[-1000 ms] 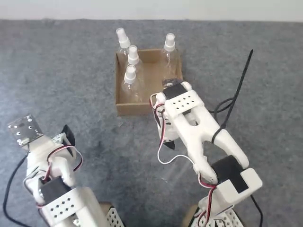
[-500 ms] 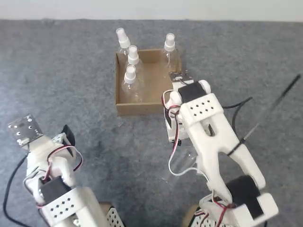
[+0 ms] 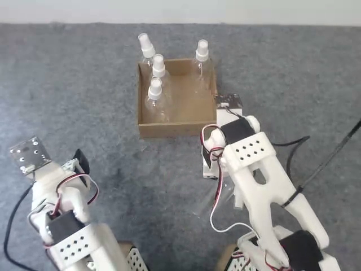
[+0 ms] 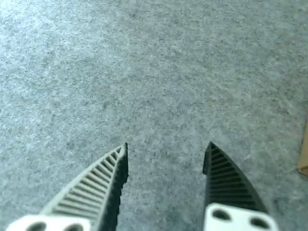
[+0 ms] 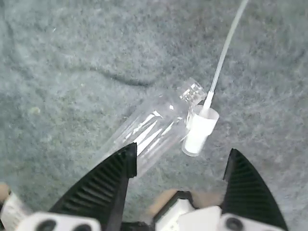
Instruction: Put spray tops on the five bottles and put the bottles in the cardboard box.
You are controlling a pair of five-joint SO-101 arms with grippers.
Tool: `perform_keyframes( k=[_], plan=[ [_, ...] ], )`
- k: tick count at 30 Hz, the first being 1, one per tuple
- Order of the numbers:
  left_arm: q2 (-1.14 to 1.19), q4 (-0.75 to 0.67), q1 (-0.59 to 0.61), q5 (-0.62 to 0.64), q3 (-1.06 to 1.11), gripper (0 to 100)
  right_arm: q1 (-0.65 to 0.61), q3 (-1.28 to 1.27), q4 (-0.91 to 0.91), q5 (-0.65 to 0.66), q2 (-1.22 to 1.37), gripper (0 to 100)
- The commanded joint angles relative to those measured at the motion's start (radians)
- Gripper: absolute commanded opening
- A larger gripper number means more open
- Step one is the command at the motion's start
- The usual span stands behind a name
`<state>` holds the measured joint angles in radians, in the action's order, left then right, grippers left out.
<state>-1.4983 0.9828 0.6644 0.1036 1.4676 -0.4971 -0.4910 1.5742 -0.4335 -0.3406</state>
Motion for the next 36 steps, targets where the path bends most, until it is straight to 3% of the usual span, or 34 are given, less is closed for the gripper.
perform_keyframes(
  k=[1, 9, 13, 20, 32, 36],
  plan=[
    [-0.011, -0.003, 0.003, 0.0, -0.038, 24, 0.004, -0.044, -0.081, -0.057, -0.048, 25.0],
    [-0.011, -0.003, 0.003, 0.0, -0.036, 24, -0.061, -0.226, -0.283, -0.064, -0.058, 25.1],
    [-0.011, -0.003, 0.003, 0.0, -0.036, 24, -0.067, -0.267, -0.349, -0.161, -0.048, 25.1],
    [-0.011, -0.003, 0.003, 0.0, -0.036, 24, -0.088, -0.361, -0.487, -0.175, -0.048, 24.9],
    [-0.012, -0.005, 0.003, -0.002, -0.031, 24, -0.157, -0.431, -0.595, -0.215, -0.048, 24.7],
    [-0.012, -0.005, 0.003, -0.002, -0.03, 24, -0.157, -0.427, -0.593, -0.158, -0.048, 19.9]
  ],
)
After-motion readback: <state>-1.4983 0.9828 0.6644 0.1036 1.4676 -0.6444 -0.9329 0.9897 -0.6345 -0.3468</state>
